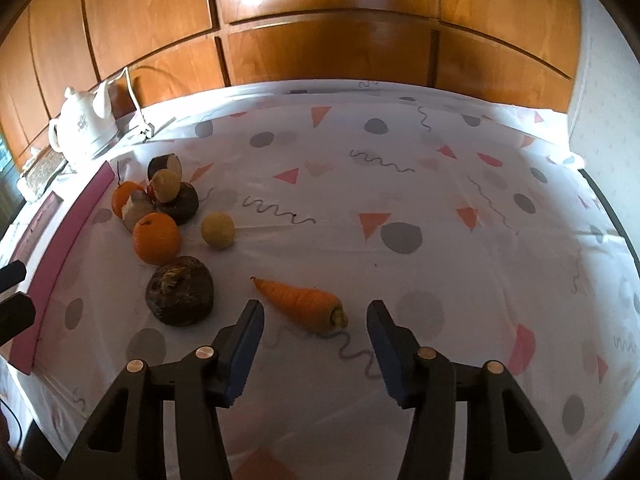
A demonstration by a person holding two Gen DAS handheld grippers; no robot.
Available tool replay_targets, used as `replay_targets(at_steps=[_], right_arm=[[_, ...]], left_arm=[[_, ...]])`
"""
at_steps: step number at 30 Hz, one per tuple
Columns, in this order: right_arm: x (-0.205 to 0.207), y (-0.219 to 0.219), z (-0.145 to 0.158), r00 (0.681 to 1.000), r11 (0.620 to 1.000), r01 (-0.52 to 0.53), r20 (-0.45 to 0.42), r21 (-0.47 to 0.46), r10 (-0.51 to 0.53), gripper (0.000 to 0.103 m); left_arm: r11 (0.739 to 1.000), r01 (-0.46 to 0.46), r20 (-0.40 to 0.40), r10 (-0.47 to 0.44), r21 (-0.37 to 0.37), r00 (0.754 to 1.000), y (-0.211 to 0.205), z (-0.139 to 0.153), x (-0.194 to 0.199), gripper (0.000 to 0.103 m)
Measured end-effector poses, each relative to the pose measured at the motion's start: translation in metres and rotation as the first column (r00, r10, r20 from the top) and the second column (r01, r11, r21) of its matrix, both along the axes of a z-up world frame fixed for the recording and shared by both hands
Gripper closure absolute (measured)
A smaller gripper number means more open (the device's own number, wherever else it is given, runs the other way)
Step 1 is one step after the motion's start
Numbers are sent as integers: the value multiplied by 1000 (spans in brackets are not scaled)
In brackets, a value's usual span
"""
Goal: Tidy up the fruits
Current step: 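Close the right tool around the orange carrot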
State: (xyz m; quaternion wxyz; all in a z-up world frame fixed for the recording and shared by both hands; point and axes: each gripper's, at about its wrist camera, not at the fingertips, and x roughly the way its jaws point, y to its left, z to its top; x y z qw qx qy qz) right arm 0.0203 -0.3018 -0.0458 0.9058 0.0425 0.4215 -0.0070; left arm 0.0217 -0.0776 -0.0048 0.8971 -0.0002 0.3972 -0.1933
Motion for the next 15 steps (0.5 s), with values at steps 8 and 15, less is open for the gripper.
replay_targets(at_steps=[8,15], right_arm=[[11,1,-4,999,996,-50,5,-73,51,75],[9,-5,-8,999,997,-22,46,-70,25,76]], left_arm=[[996,87,-64,-89,-29,994,-26,-7,11,24],[992,125,-103,-126,-21,987,-55,-18,22,29]])
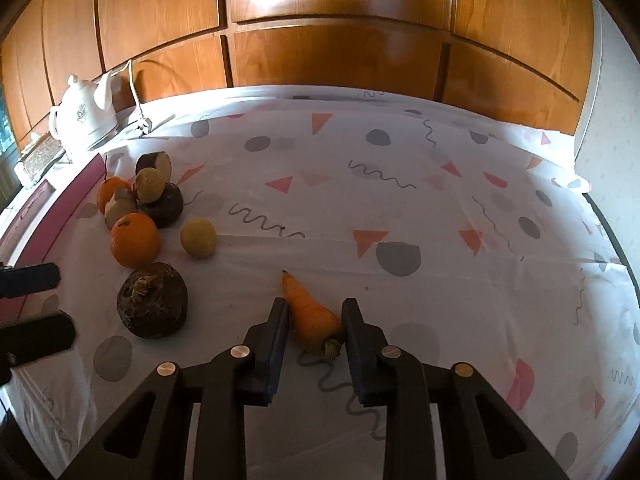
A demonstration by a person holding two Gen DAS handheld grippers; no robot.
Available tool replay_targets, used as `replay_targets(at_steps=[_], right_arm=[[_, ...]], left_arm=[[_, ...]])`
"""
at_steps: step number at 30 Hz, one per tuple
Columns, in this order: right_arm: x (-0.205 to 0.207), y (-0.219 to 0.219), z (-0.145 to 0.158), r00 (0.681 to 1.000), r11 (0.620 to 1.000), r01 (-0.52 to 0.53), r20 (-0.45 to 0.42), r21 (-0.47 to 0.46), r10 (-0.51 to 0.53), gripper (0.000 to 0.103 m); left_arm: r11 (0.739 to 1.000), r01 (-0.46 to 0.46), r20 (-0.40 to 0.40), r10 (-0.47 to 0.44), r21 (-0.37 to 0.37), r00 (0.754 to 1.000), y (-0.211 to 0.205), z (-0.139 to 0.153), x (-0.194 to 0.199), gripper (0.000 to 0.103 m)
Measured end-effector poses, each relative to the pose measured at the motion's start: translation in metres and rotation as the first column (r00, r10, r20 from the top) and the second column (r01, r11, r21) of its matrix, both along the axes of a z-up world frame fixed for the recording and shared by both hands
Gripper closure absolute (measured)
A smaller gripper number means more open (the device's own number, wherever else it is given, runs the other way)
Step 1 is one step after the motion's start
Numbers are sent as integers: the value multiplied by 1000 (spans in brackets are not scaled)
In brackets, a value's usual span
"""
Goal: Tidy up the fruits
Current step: 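Close the right tool around the orange carrot, then grasp the dark brown fruit with the left tool while the right tool holds the carrot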
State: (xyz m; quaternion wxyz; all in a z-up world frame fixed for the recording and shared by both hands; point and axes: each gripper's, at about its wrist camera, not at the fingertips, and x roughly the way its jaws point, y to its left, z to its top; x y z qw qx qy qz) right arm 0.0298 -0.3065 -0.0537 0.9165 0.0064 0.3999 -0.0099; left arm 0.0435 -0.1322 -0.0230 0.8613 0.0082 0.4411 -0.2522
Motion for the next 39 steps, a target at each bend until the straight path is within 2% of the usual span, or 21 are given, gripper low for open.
replay_targets(at_steps=[4,8,16,19,21,22,29,32,37,39], right_arm=[[-1,-1,-1,1000,1000,7,8,20,-7,76],[-1,-5,-2,1000,998,9,17,56,-10,75],[-2,-8,-5,1000,996,8,27,87,-10,75],[-2,-9,-5,1000,995,8,29,96,-11,75],[-3,-10,-5,999,995,8,31,104,-11,75],[-3,-10,-5,999,994,7,33,106,-10,75],[-3,-11,-6,999,994,4,32,110,-8,75],[-2,-10,-6,1000,995,5,25,104,-8,75],[0,-4,-5,1000,998,7,15,58,-8,75],[-1,-2,-5,1000,999,8,20,44,-9,75]], left_arm=[[1000,6,-24,-6,13,1000,-16,-9,8,31],[999,-3,-55,4,33,998,-29,-19,17,41],[998,-14,-32,16,62,999,-46,-22,24,42],[997,-24,-11,25,79,1000,-50,-25,27,45],[995,-33,16,31,96,999,-52,-27,26,54],[995,-33,26,31,98,999,-51,-27,26,54],[994,12,51,-17,106,999,-35,-22,9,54],[990,23,99,-37,138,994,-17,-21,-8,54],[989,-28,153,5,146,988,6,-26,-19,54],[991,-45,163,24,127,986,9,-31,-19,53]])
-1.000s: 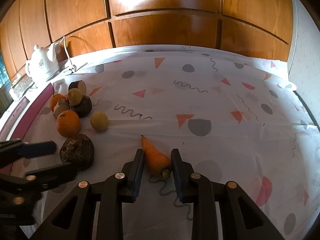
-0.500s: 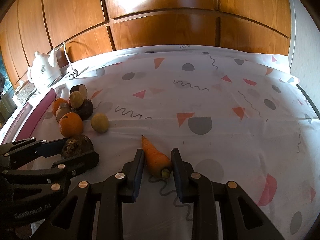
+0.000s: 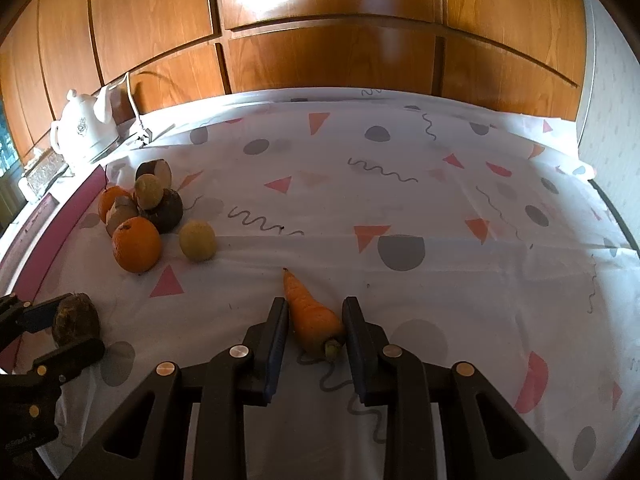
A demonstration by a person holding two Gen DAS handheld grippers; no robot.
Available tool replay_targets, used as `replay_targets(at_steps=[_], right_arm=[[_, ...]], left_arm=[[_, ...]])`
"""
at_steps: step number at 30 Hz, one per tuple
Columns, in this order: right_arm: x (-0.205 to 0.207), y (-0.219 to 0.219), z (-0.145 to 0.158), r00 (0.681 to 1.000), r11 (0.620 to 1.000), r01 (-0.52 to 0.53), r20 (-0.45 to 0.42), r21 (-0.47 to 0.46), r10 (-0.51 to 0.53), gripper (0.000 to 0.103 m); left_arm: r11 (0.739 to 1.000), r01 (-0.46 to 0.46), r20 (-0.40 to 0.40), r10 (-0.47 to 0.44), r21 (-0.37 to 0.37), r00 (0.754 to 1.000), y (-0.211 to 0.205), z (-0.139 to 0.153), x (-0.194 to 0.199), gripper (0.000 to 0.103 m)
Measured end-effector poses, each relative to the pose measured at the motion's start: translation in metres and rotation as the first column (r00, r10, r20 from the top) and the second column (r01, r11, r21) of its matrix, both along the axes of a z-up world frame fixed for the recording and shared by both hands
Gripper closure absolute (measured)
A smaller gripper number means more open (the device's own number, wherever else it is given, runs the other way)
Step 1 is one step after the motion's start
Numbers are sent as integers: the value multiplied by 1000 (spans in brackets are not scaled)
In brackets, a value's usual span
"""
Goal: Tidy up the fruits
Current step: 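Grasp the dark brown fruit with the left tool while the right tool holds the carrot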
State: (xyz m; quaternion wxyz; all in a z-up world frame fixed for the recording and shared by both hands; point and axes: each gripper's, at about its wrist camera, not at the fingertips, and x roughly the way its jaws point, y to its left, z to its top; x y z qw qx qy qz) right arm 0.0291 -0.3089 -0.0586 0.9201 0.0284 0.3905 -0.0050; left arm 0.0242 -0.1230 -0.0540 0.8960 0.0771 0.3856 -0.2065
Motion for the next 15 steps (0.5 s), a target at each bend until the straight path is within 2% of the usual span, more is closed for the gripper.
replay_targets(at_steps=[3,10,15], right_arm=[[0,4,0,1000,1000,2,1,-28,-2,75],[0,5,0,1000,999,4,3,-53,-4,75],[0,7,0,1000,998,5,5,-63,-5,75]], left_arm=[[1000,6,53,-7,17,999,-2,-4,-5,53],[1000,6,57,-7,13,998,-4,-5,-3,53],[1000,8,32,-7,-12,999,0,-2,0,54]])
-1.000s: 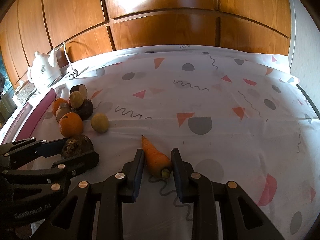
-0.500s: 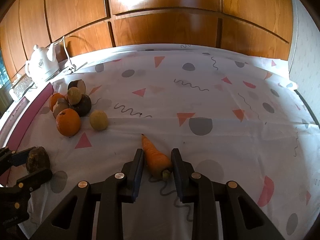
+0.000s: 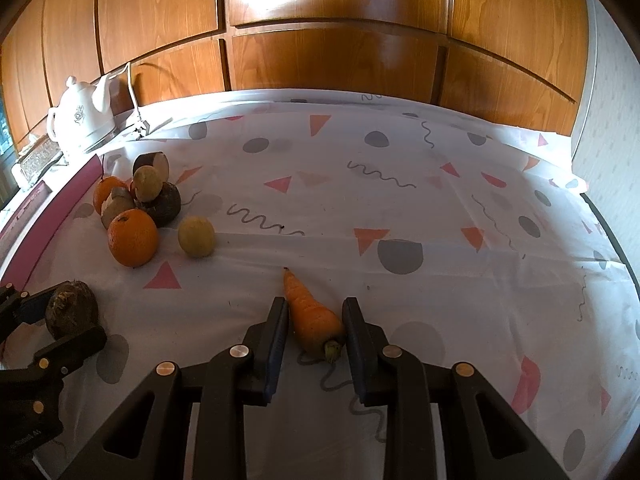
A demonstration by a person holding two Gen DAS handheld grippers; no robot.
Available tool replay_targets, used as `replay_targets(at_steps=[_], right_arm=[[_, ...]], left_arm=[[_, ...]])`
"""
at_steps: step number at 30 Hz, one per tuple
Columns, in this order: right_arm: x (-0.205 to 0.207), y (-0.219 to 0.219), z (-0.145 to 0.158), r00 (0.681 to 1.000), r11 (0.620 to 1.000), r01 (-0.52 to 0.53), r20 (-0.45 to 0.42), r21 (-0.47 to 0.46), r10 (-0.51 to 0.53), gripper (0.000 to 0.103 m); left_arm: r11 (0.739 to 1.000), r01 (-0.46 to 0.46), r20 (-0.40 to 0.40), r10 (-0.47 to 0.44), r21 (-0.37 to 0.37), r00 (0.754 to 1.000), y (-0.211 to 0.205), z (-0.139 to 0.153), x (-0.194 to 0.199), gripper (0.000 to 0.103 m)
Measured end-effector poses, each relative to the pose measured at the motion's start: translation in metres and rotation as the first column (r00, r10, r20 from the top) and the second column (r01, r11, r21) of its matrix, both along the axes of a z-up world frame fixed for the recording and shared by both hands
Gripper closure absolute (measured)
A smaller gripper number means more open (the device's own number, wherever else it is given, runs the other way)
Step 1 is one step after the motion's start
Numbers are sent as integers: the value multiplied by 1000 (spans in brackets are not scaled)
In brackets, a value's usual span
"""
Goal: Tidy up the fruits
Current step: 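Grasp the dark brown fruit with the left tool while the right tool holds the carrot, then lower the dark fruit into the tray with left tool while right tool drops the carrot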
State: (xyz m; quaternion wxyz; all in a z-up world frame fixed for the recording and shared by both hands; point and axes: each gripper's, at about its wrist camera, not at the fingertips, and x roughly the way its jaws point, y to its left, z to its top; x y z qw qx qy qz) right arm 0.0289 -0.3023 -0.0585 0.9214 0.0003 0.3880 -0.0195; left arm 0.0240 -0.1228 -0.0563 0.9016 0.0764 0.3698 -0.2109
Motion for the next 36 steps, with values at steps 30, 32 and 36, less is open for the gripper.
replay_targets(at_steps=[30,32,36], right_arm=[[6,125,68,957,946,-288,25,147,288,79],[14,145,70,940,926,-338,18,165,340,79],[30,185,70,906,887,-413,-12,207,424,79]], left_arm=[[885,-461,-16,461,-70,887,165,65,15,54],[873,-485,-22,484,-62,875,175,62,19,54],[845,-533,-36,531,-47,846,196,56,23,54]])
